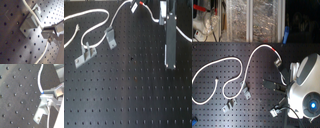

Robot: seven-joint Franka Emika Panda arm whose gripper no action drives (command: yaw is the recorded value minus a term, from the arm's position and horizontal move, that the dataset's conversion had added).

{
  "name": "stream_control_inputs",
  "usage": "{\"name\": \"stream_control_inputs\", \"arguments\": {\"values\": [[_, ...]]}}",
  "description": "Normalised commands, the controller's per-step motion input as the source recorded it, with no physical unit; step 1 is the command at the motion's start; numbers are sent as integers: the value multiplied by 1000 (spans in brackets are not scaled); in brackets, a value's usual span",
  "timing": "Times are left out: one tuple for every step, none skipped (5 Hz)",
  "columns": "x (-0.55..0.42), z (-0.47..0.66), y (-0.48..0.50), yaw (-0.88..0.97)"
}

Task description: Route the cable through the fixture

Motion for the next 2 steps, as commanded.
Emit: {"name": "stream_control_inputs", "arguments": {"values": [[-185, 136, 246, 0], [-210, 256, 336, -40]]}}
